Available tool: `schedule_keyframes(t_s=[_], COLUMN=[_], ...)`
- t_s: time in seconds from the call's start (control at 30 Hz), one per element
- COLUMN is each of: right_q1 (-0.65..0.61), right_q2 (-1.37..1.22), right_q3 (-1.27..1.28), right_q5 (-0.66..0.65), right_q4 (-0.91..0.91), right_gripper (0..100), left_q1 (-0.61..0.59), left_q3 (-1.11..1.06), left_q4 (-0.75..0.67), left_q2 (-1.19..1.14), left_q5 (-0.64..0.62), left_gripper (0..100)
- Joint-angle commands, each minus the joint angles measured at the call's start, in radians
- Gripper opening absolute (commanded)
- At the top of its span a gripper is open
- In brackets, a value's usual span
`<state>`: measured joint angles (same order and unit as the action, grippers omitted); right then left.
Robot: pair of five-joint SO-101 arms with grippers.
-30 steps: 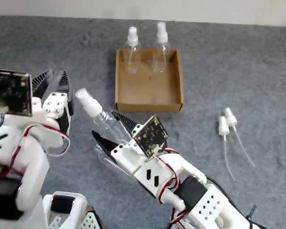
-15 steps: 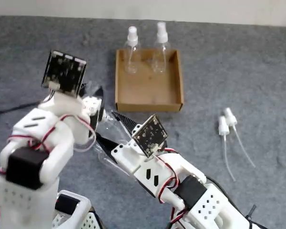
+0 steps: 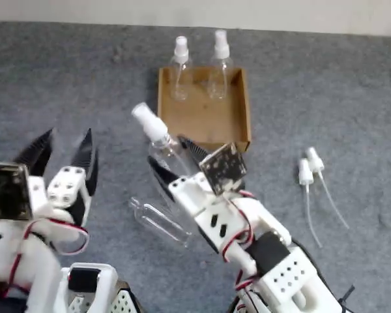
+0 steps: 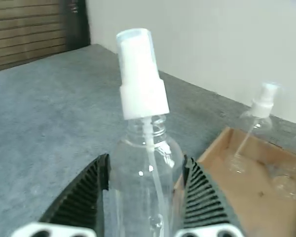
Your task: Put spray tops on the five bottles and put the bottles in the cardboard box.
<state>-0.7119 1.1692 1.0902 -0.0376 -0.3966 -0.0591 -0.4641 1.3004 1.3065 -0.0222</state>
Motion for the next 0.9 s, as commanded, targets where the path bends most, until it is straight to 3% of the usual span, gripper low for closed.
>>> schedule_keyframes(t_s=[0.0,0.17,0.33,0.57,0.87], right_q1=[0.031,0.018,-0.007,-0.074,-0.054], right_q2=[-0.148,-0.42,-0.616,-0.651,-0.412], right_q3=[-0.179,-0.412,-0.618,-0.789,-0.76], right_q5=[0.008,0.026,0.086,0.107,0.101], right_q4=[-0.001,-0.001,-0.073,-0.315,-0.443], right_gripper=[0.4,0.4,0.4,0.4,0.4], left_q1=[-0.008,0.122,0.246,0.194,0.127], left_q3=[-0.251,-0.55,-0.667,-0.779,-0.8], left_q4=[-0.044,-0.226,-0.285,-0.457,-0.473], left_q2=[0.064,0.165,0.262,0.277,0.277], left_q5=[0.005,0.003,0.003,0.006,0.006], left_gripper=[15,15,15,15,15])
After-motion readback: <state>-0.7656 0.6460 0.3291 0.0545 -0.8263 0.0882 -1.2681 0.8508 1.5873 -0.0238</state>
